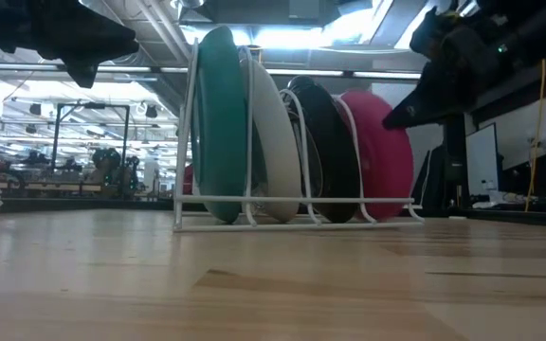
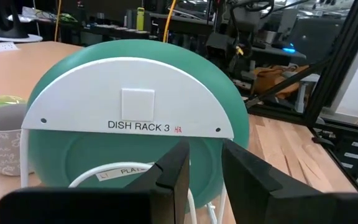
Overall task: Sort dishes
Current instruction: Put the pink plate into the dish rack, then return to Home Position
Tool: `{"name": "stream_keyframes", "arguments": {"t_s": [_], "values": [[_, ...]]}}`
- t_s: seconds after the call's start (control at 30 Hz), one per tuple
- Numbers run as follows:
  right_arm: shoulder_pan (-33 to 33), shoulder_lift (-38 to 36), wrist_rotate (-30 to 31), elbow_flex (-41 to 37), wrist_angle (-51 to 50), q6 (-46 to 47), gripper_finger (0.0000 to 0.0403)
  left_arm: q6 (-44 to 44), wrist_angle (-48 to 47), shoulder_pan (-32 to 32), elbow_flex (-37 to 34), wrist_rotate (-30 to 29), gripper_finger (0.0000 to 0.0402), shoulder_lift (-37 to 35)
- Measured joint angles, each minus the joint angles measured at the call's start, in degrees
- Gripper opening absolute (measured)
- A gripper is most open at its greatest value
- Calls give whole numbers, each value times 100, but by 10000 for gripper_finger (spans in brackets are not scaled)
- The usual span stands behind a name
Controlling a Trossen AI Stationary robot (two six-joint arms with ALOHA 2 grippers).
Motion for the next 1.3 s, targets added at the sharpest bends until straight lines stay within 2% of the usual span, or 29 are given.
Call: {"name": "stream_keyframes", "arguments": {"t_s": [0.33,0.5,0.63,0.8,0.9,1.13,1.3], "values": [[-4,49,-594,7,34,287,126,-17,-12,0,0,1,84,0],[-4,-105,-1161,7,-1,295,133,94,-16,0,0,1,84,-14],[0,-523,-1190,7,-17,-45,132,312,-9,0,2,-121,84,-189],[0,-1453,-1192,20,-319,-711,131,592,-132,0,2,-373,84,-492],[1,-2110,-1056,20,-897,-974,131,554,-485,-1,2,-492,84,-664],[2,-3327,102,20,-2395,-1074,131,-288,-1443,-1,3,-596,84,-777],[0,-3768,222,17,-3322,-1213,131,-750,-1885,-2,2,-600,84,-774]]}}
